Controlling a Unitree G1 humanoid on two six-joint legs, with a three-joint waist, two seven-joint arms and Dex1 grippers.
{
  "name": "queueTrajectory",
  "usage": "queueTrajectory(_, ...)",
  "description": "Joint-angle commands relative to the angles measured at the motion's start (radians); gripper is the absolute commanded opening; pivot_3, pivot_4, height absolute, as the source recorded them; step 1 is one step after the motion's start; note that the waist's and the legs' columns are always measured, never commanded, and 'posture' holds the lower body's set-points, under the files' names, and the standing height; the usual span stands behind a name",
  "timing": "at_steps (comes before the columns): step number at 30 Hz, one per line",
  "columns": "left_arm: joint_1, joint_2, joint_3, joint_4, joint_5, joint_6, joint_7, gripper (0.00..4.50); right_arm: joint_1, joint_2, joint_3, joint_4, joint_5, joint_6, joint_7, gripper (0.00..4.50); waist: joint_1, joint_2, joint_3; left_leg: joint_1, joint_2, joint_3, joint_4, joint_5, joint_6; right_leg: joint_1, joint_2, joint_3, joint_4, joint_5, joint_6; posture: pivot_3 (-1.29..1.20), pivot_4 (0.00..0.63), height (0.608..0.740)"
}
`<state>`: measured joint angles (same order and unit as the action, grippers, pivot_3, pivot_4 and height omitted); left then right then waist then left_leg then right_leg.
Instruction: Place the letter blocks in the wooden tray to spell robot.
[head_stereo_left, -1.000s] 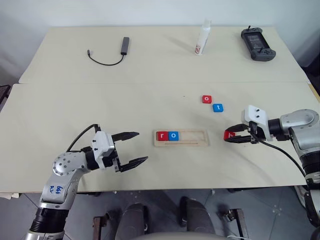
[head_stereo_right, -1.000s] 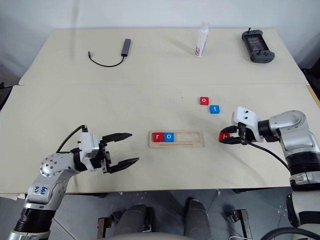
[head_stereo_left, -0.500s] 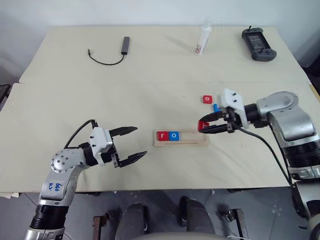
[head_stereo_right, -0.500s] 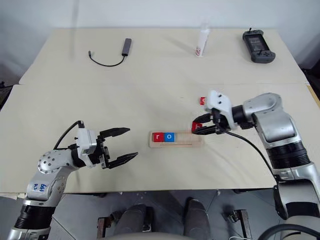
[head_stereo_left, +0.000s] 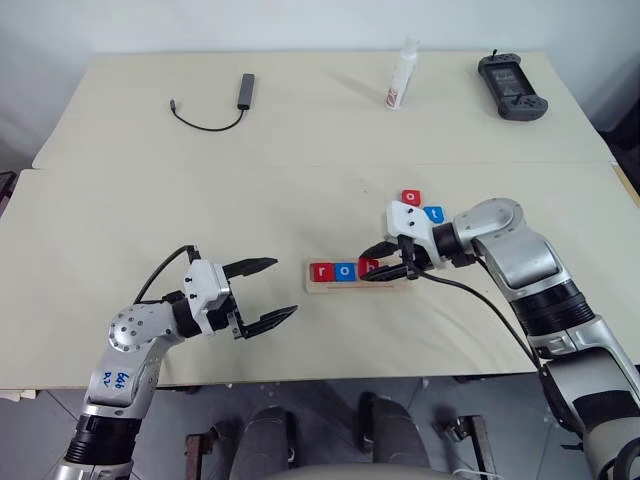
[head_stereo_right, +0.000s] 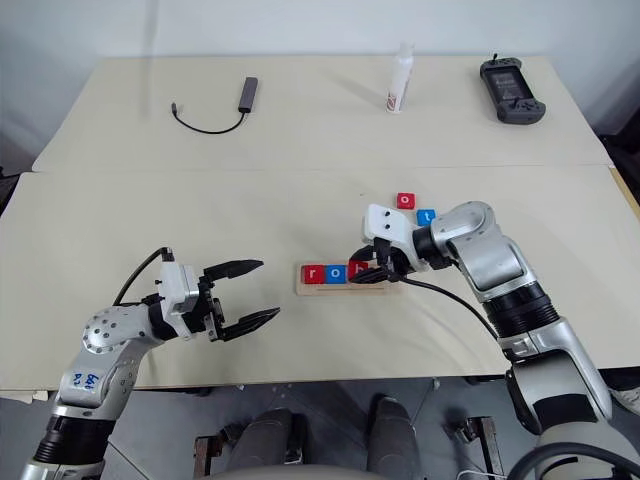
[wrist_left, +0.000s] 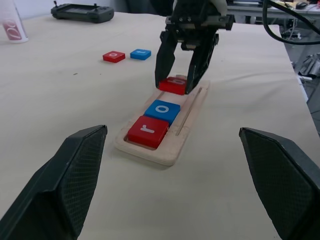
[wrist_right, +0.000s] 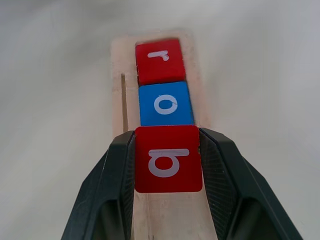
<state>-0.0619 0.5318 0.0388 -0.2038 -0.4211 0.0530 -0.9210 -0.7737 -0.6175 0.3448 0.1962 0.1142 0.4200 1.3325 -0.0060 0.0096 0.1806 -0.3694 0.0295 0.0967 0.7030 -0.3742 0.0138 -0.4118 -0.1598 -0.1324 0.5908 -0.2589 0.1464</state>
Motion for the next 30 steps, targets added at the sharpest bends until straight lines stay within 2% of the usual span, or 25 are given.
queueTrajectory(1,0.014,0.012,0.017,-0.054,0.005,-0.012,0.011,4.5,-0.026,0.006,-0.009,-0.004,-0.003,-0.01,-0.003,2.2,0.003,0.0,0.0,0.0,0.0,0.0,0.0,0.0,0.0,0.0,0.0,0.0,0.0,0.0,0.0,0.0,0.15,0.74)
queueTrajectory(8,0.019,0.015,0.02,-0.065,0.003,-0.007,0.024,4.5,-0.02,-0.016,-0.045,-0.031,0.013,-0.024,0.002,4.47,0.001,0.0,0.0,0.0,0.0,0.0,0.0,0.0,0.0,0.0,0.0,0.0,0.0,0.0,0.0,0.0,0.15,0.74)
queueTrajectory(16,0.007,0.009,0.006,-0.047,0.004,-0.014,0.022,4.5,0.046,-0.08,-0.109,-0.136,0.057,-0.002,-0.001,4.47,0.002,0.0,0.0,0.0,0.0,0.0,0.0,0.0,0.0,0.0,0.0,0.0,0.0,0.0,0.0,0.0,0.15,0.74)
queueTrajectory(19,-0.002,0.008,0.003,-0.04,0.004,-0.014,0.021,4.5,0.096,-0.111,-0.134,-0.194,0.079,0.041,-0.007,3.89,0.003,0.0,0.0,0.0,0.0,0.0,0.0,0.0,0.0,0.0,0.0,0.0,0.0,0.0,0.0,0.0,0.15,0.74)
queueTrajectory(25,-0.002,0.01,0.0,-0.038,0.003,-0.01,0.015,4.5,0.204,-0.125,-0.129,-0.317,0.123,0.118,-0.028,1.69,0.003,0.0,0.0,0.0,0.0,0.0,0.0,0.0,0.0,0.0,0.0,0.0,0.0,0.0,0.0,0.0,0.15,0.74)
queueTrajectory(30,-0.002,0.014,-0.003,-0.042,0.0,-0.001,0.01,4.5,0.234,-0.105,-0.11,-0.352,0.116,0.124,-0.07,0.07,0.003,0.0,0.0,0.0,0.0,0.0,0.0,0.0,0.0,0.0,0.0,0.0,0.0,0.0,0.0,0.0,0.15,0.74)
